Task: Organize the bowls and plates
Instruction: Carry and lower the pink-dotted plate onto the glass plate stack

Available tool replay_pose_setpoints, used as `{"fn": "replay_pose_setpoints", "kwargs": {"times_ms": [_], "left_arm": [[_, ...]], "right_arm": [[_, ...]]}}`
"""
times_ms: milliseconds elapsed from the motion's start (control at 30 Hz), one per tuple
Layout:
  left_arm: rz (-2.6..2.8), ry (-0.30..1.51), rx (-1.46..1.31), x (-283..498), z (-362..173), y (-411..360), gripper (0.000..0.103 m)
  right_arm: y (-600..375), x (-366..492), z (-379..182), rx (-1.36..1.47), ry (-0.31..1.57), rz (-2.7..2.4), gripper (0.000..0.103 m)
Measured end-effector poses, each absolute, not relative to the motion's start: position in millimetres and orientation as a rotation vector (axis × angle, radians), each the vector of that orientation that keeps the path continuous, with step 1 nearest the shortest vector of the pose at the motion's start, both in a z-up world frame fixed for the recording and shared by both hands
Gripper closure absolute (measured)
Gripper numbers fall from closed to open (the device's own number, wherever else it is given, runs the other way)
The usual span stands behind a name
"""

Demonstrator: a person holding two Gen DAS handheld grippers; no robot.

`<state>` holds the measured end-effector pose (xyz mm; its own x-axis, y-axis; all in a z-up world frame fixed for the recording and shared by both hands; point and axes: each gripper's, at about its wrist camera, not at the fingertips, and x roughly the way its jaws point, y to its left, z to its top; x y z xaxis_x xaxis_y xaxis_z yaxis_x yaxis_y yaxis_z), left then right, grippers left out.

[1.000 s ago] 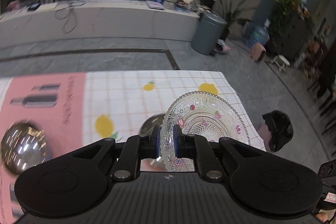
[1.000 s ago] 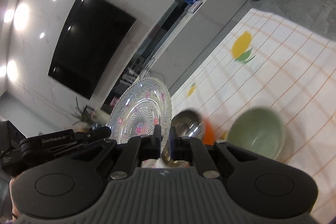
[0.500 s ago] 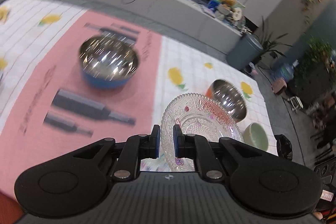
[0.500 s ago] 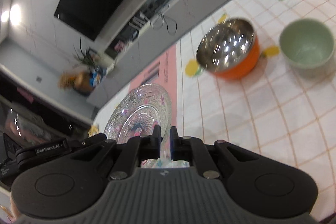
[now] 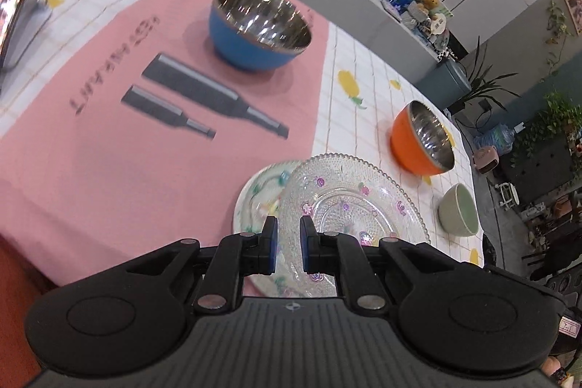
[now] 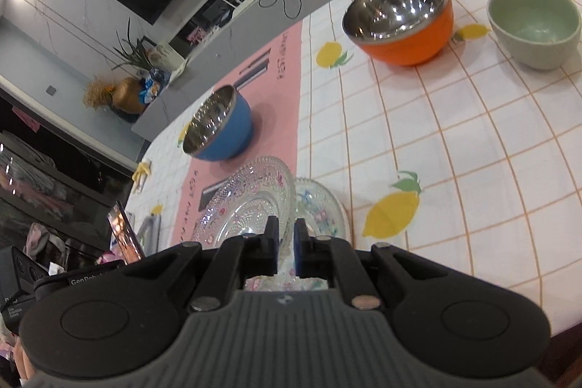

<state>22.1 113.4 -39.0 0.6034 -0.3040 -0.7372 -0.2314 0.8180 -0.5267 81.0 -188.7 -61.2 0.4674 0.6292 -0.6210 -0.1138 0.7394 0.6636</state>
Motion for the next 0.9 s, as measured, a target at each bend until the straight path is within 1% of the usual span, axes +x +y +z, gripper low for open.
{"fn": "replay_pose_setpoints", "kwargs": {"times_ms": [333, 667, 900], "left_arm": [[-0.037, 0.955, -0.633, 13, -51, 113, 0.090], [-0.020, 0.948, -0.595, 32, -58, 108, 0.090], [0.001, 0.968, -0.529, 36, -63, 102, 0.090]], "right_arm": [[-186, 73, -82, 0.592, 1.061, 0.472, 0.097], [-180, 90, -83, 0.564, 1.034, 0.442, 0.097], [-174, 95, -92, 0.541, 1.059, 0.432, 0.096]]}}
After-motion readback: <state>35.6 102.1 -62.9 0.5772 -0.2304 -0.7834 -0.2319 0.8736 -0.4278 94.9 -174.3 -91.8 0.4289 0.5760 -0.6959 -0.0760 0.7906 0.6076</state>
